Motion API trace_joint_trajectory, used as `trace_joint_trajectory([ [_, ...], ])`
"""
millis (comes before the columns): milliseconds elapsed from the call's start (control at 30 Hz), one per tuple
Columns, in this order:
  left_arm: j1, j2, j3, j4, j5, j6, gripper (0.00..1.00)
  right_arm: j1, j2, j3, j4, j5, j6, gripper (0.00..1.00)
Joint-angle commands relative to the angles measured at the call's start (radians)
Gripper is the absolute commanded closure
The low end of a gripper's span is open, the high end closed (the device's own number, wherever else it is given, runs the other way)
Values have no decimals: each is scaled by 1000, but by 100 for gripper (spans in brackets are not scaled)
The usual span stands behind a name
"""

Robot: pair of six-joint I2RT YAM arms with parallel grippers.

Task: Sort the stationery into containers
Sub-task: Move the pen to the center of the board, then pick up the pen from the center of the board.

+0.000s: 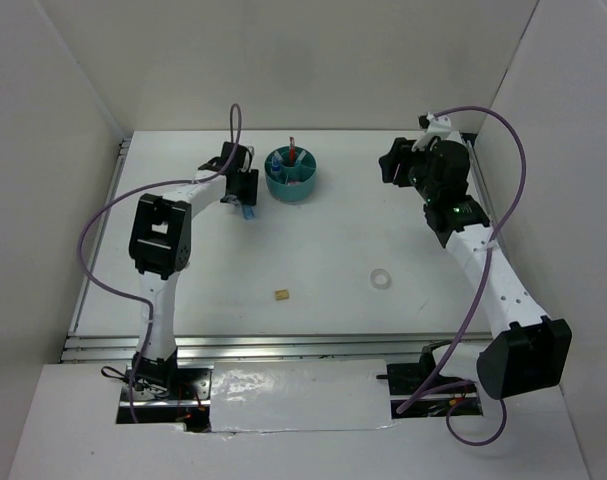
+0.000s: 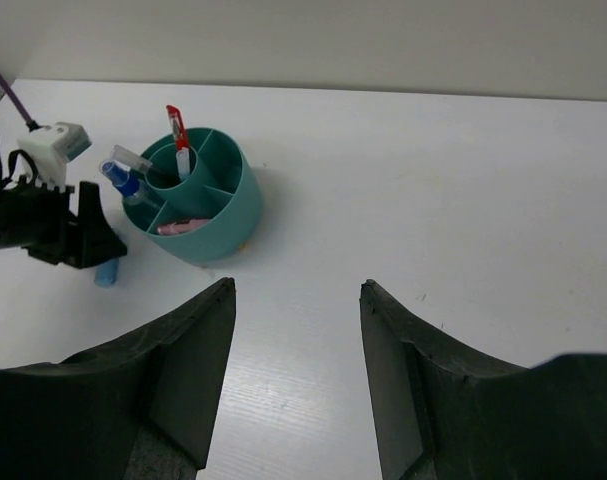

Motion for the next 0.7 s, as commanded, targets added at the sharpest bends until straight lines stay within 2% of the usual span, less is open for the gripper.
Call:
trace_joint_trajectory([
  [0,-1,-137,-142,-12,69,24,34,-10,-43,4,-15,1,-13,41],
  [267,-6,-252,-350,3,160,21,30,-2,-74,-27,-15,-19,-4,41],
  [333,-6,-259,-367,15,165,24,34,1,-82,-33,-14,-30,-9,41],
  [467,-6,-239,-347,31,151,29,44,1,-89,-44,-21,-58,-16,42],
  [667,-6,-161,-221,8,103,38,41,4,-77,-39,-27,-70,-26,42],
])
